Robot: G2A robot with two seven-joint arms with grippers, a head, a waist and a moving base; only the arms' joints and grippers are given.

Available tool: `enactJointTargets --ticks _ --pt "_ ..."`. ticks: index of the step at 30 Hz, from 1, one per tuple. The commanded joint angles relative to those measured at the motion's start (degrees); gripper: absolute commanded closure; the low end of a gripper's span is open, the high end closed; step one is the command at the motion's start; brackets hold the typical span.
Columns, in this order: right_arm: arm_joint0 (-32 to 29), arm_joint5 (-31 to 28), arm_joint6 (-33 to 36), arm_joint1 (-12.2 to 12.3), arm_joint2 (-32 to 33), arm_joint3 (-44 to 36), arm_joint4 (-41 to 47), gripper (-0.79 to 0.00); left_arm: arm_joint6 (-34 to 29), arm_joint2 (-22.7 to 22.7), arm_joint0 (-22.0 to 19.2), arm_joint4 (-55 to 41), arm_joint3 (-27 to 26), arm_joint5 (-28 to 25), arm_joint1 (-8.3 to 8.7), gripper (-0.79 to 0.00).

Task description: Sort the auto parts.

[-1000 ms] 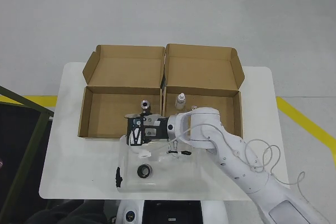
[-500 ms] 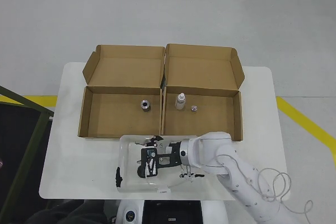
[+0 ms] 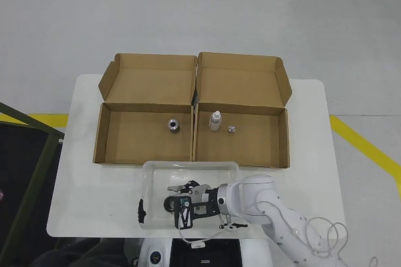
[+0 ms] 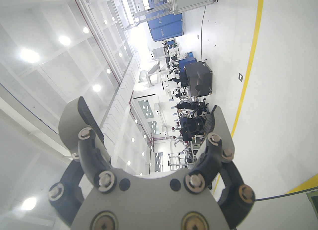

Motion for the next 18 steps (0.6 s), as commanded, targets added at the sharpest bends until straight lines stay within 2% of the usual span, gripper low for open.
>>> enactJointTargets --ticks 1,9,18 --pt "-0.1 0.1 -0.6 0.1 -0.3 0.5 -0.7 -0.443 0.0 0.0 0.0 0.0 0.0 0.0 0.00 -0.785" --pt "1.1 0.9 -1.6 0.2 -2.1 3.8 -2.6 -0.489 0.0 0.0 0.0 0.0 0.0 0.0 0.00 -0.785" --pt "3.8 2.6 -2.5 -0.5 -6.0 8.1 -3.8 -0.474 0.0 0.0 0.0 0.0 0.0 0.0 0.00 -0.785"
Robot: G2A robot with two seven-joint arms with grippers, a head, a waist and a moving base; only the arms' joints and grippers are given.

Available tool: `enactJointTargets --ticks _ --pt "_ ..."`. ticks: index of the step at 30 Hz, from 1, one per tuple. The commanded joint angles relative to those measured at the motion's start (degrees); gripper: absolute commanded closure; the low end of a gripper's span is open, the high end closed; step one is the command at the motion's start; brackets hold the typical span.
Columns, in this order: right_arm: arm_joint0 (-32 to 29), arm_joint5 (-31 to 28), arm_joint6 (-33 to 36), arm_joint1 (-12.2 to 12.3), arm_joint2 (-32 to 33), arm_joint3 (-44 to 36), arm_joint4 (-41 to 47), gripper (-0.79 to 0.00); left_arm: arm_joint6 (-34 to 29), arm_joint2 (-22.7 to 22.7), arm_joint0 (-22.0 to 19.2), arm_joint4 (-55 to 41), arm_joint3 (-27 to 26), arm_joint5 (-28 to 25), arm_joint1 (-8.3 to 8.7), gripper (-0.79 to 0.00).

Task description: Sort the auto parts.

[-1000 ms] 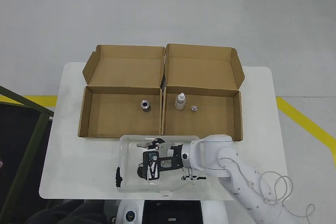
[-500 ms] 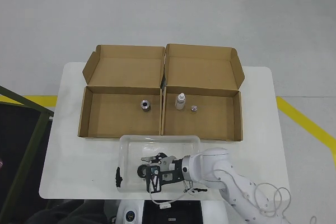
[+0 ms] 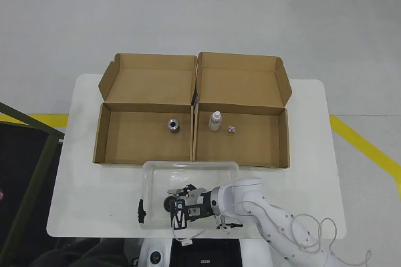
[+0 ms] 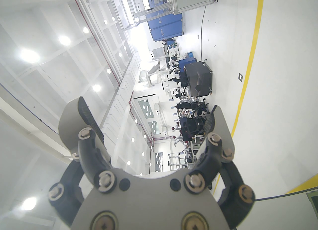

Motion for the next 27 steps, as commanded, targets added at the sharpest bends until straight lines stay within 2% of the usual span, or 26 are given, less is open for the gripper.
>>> enactJointTargets --ticks 1,11,16,18,20,21,22,27 --pt "0.9 0.4 -0.3 -0.2 -0.8 1.4 0.1 -0.474 0.0 0.0 0.0 0.0 0.0 0.0 0.00 -0.785" --pt "4.4 2.0 -0.8 -1.4 -4.2 6.3 2.0 -0.505 0.0 0.0 0.0 0.0 0.0 0.0 0.00 -0.785" --pt "5.3 2.3 -1.5 -1.7 -5.1 7.9 2.5 -0.496 0.0 0.0 0.0 0.0 0.0 0.0 0.00 -0.785" --pt "5.6 2.2 -2.0 -1.8 -5.3 8.5 2.7 -0.394 0.0 0.0 0.0 0.0 0.0 0.0 0.00 -0.785" --pt "6.0 2.2 -2.4 -1.8 -5.3 9.0 3.0 -0.360 0.0 0.0 0.0 0.0 0.0 0.0 0.00 -0.785" --pt "6.1 2.0 -2.8 -1.9 -5.3 9.2 3.2 -0.305 0.0 0.0 0.0 0.0 0.0 0.0 0.00 -0.785" --pt "6.3 1.9 -3.2 -1.9 -5.2 9.4 3.5 -0.283 0.0 0.0 0.0 0.0 0.0 0.0 0.00 -0.785" --pt "6.8 1.1 -5.3 -1.7 -4.5 10.4 4.8 -0.012 0.0 0.0 0.0 0.0 0.0 0.0 0.00 -0.785"
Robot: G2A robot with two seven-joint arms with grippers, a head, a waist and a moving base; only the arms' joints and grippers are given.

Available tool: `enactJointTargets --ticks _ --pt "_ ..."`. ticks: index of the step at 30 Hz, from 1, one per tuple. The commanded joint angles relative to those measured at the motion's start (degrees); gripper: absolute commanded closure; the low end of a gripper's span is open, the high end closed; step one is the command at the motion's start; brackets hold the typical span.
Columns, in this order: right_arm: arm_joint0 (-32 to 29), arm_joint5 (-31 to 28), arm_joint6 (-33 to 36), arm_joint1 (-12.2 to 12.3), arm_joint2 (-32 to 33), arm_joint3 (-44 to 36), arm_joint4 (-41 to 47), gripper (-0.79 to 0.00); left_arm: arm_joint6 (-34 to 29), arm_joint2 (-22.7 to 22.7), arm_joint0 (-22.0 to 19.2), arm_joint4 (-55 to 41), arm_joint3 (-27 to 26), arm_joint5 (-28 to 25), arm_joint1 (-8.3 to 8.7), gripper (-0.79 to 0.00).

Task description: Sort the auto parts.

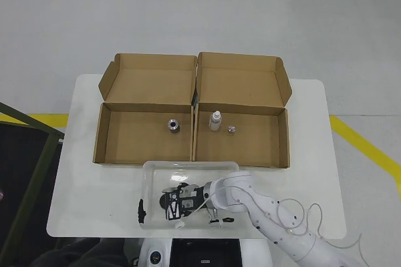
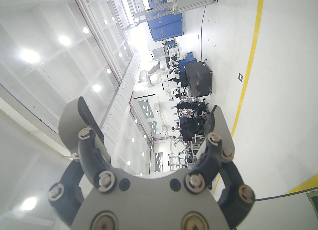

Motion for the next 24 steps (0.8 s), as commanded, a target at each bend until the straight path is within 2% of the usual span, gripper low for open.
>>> enactJointTargets --ticks 1,9,24 --pt "0.1 -0.4 -0.8 0.1 0.4 0.0 0.6 0.000 0.0 0.0 0.0 0.0 0.0 0.0 0.00 -0.785" --pt "-0.3 -1.3 -3.0 0.9 3.1 -2.4 2.7 0.000 0.0 0.0 0.0 0.0 0.0 0.0 0.00 -0.785" --pt "-2.9 -1.1 -6.3 3.0 11.6 -13.5 6.6 0.000 0.0 0.0 0.0 0.0 0.0 0.0 0.00 -0.785"
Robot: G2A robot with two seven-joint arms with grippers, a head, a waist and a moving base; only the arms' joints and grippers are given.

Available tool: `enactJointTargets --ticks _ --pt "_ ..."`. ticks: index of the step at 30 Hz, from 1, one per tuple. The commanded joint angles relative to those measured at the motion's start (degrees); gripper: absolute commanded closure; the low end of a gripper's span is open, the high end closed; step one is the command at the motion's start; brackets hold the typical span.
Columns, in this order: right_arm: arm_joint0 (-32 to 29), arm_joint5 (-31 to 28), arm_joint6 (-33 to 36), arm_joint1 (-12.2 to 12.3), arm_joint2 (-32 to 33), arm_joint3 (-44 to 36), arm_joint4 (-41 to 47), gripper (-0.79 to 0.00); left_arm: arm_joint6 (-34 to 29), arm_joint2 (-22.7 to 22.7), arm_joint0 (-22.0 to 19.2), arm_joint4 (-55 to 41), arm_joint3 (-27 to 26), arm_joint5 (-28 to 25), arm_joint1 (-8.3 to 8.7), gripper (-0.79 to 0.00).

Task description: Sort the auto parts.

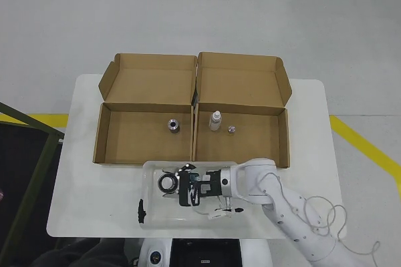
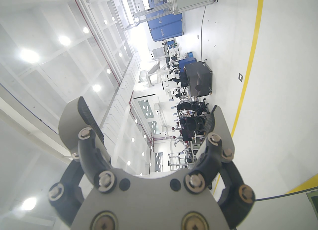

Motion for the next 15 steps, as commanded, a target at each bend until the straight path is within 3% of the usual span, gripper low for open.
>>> enactJointTargets --ticks 1,15 --pt "-0.5 0.1 -0.2 0.3 1.3 -1.7 0.3 0.000 0.0 0.0 0.0 0.0 0.0 0.0 0.00 -0.785" --pt "1.2 1.8 -1.5 0.9 4.7 -3.7 3.6 0.000 0.0 0.0 0.0 0.0 0.0 0.0 0.00 -0.785"
